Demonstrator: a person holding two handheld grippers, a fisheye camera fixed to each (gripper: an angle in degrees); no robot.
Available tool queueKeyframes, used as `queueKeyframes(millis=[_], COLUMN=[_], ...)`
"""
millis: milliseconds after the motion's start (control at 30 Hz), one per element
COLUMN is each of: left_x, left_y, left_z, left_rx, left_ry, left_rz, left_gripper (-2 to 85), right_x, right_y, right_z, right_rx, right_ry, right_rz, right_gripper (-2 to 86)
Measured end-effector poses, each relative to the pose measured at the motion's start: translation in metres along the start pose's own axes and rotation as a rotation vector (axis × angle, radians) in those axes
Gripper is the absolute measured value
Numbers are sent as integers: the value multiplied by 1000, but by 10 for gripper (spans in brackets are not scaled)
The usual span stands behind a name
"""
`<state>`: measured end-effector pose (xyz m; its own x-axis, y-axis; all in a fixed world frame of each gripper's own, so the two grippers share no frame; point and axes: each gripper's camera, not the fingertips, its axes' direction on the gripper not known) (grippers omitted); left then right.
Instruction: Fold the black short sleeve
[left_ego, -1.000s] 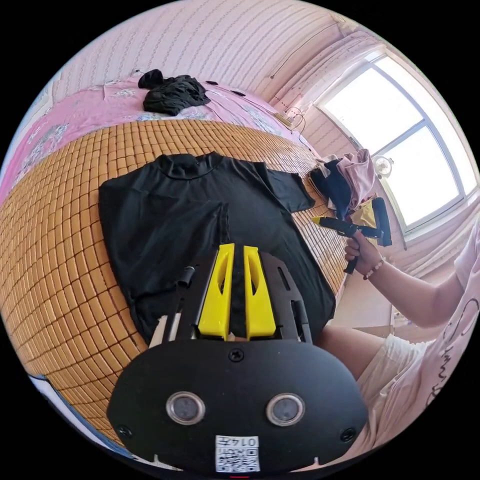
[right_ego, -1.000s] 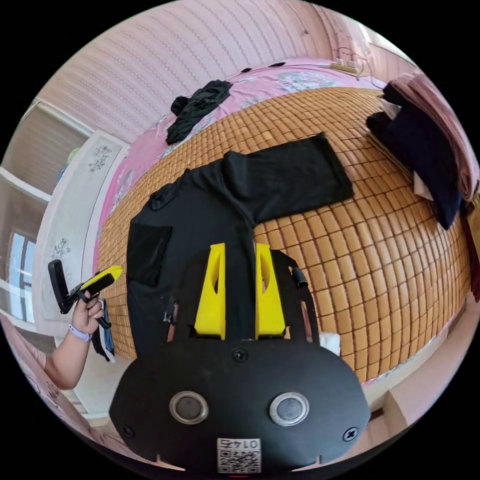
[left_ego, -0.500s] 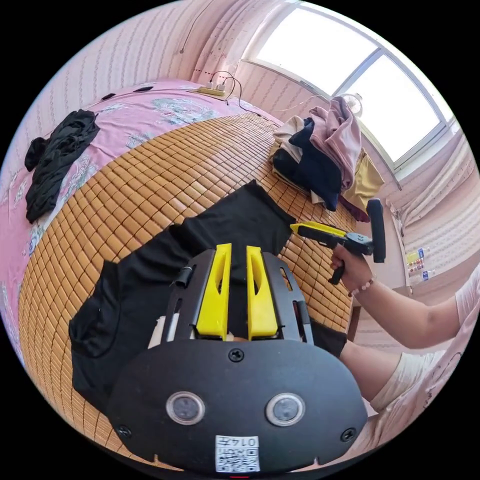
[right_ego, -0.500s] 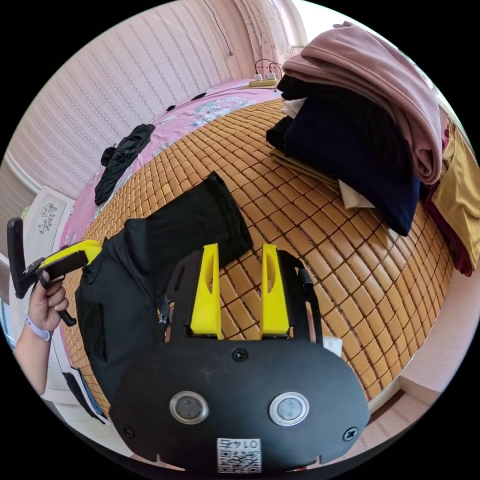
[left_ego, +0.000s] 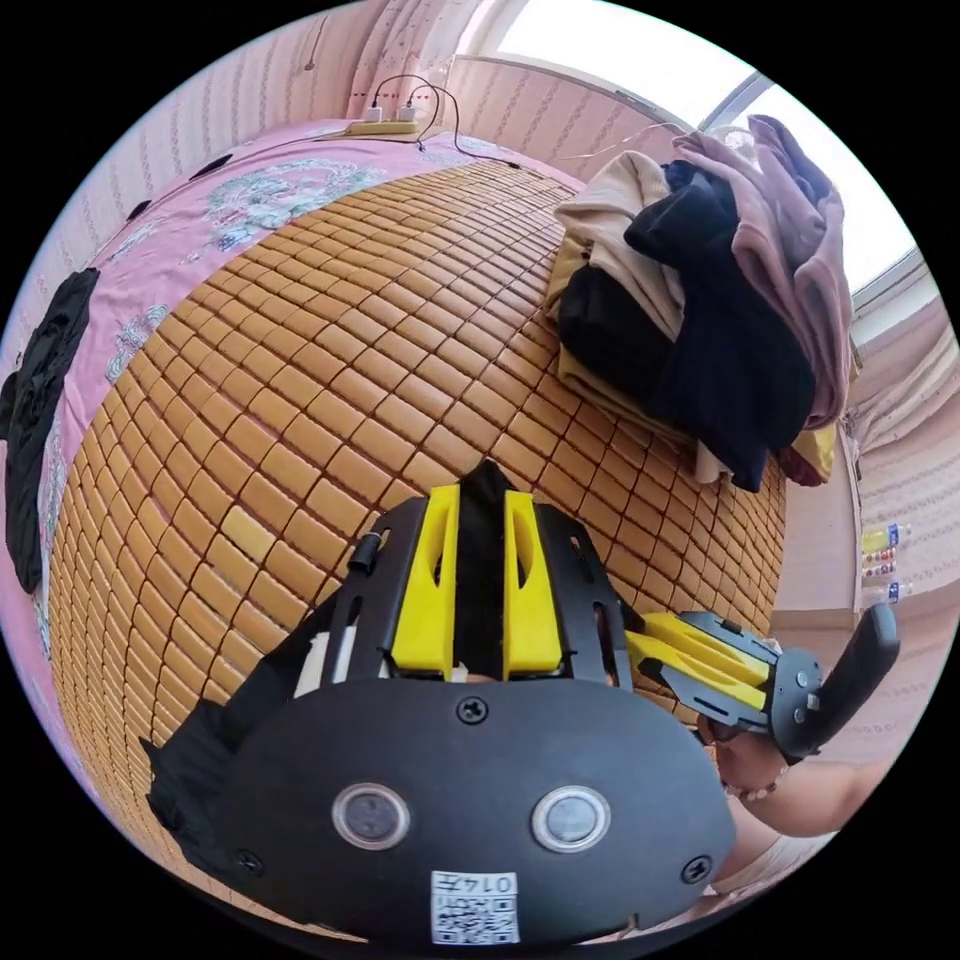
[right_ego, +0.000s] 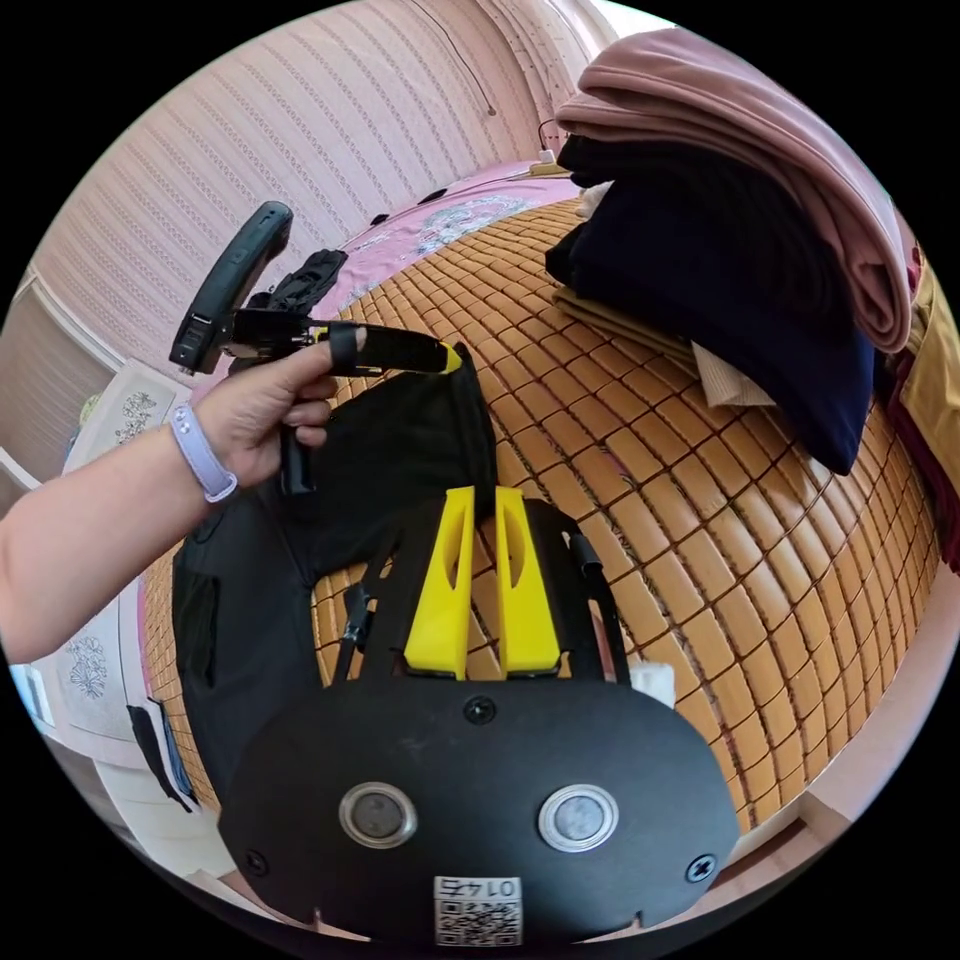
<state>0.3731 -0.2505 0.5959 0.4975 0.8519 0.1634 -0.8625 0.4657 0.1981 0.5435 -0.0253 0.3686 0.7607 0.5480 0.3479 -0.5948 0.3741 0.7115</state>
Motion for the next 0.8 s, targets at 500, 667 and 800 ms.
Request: queueKeyframes(millis=[500, 667, 800], left_x=[-73, -100, -121], left_y=[215, 339, 419], left_z=[-196, -191, -204], left_rx=[411, 246, 243], left_ry=[28, -40, -81], left_rz=[-248, -560, -754], left_gripper=[2, 57, 57], right_x=[-112, -161, -174], right_y=[43, 98, 89], right_z=[-93, -67, -54], right_rx=[35, -176, -204], right_ry=[-599, -556, -506], right_rz=[-477, -601, -613], right_gripper=[34, 91, 103])
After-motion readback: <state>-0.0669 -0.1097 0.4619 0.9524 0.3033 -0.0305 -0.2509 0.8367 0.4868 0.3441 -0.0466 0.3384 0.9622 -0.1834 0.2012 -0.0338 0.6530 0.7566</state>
